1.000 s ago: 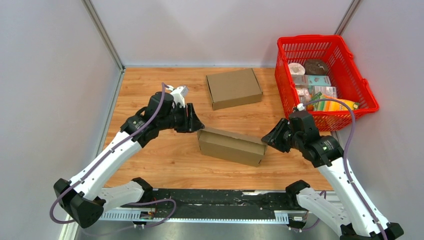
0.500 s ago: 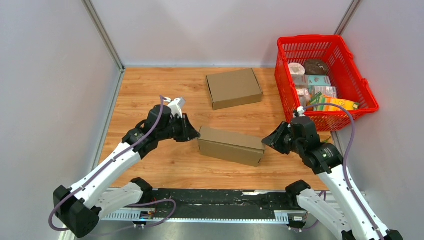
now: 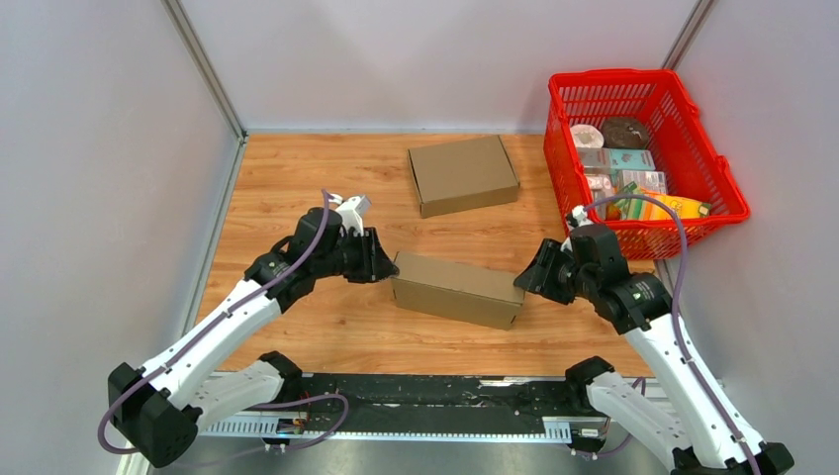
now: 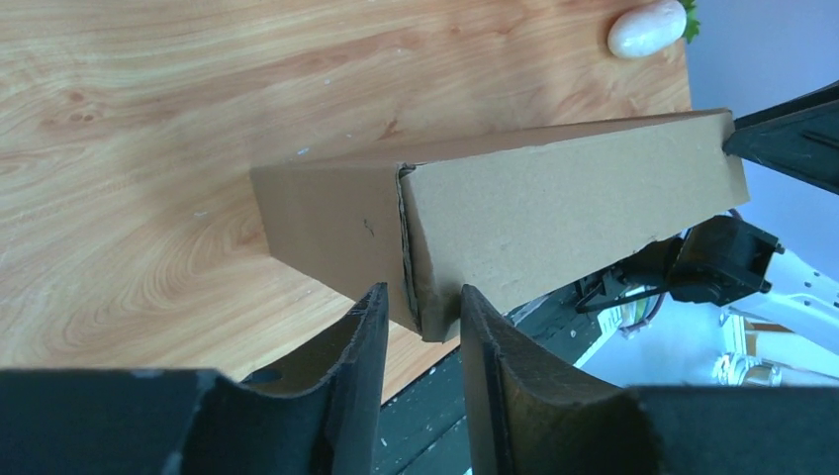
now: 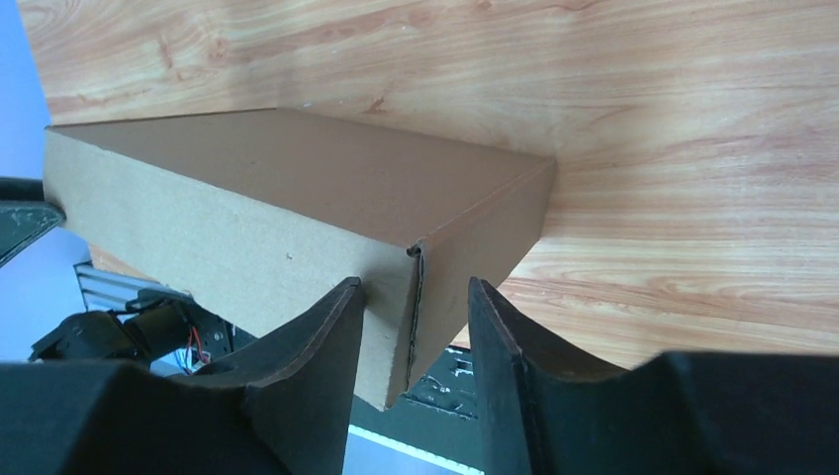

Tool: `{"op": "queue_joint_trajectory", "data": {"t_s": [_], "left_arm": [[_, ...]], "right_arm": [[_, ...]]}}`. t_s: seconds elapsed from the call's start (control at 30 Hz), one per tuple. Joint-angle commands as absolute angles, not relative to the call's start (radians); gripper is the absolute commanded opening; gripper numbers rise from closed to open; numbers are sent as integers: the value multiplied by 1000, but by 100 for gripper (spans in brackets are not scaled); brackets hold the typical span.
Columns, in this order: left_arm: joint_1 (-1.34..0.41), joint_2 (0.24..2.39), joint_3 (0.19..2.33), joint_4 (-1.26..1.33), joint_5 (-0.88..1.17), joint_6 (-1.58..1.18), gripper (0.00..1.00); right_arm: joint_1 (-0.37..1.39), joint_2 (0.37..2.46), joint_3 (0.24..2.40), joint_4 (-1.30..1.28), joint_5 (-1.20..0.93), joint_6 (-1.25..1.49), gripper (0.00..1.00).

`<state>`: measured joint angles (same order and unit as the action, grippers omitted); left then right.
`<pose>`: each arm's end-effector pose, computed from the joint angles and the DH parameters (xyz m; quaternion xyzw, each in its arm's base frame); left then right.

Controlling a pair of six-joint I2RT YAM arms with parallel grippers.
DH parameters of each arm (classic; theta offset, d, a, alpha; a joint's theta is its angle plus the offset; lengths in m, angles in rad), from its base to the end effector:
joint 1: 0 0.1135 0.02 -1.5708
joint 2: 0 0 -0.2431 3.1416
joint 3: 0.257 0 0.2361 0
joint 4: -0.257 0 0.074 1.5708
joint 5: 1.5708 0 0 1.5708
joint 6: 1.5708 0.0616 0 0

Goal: Fold the paper box

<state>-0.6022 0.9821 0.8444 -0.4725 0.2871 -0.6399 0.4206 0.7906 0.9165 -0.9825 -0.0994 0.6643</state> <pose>0.1784 -0.1438 0.2675 0.0495 0.8788 -0.3693 0.2981 0.1405 0.0695 0.2723 0.0965 0.9309 0.2201 0.2750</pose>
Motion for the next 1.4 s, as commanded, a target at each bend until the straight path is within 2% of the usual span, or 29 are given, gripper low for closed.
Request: {"op": "queue_joint_trajectory", "data": {"t_s": [0.0,0.2,0.3,0.37,0.47,0.63,0.8,0.93,1.0,1.03,1.13,1.23,1.37], "left_arm": [[-606,996,836,-551,278,-592,42],[-607,973,729,-569,261,-598,41],[-607,944,671,-539,298,-626,36],[-606,913,641,-538,281,-662,28],[-606,862,516,-488,316,-789,25],[-604,656,378,-504,290,-919,34],[-606,416,383,-733,259,-946,41],[-604,315,442,-808,294,-948,55],[-606,304,509,-836,311,-933,65],[-606,308,538,-853,305,-910,70],[-604,369,652,-919,301,-836,73],[-604,463,700,-933,304,-813,73],[-606,610,623,-736,203,-762,75]], "right_arm": [[420,758,839,-1022,-240,644,45],[419,701,646,-974,-383,715,35],[419,652,585,-818,-509,735,33],[420,635,533,-682,-494,721,33],[431,682,473,-531,-509,719,31],[468,707,417,-529,-525,741,42],[469,545,390,-727,-583,784,46],[469,434,383,-813,-636,834,57],[469,425,409,-821,-624,815,64],[469,431,440,-816,-612,805,73],[469,509,465,-790,-588,769,84],[469,648,489,-769,-595,710,86],[469,781,483,-635,-565,675,86]]}}
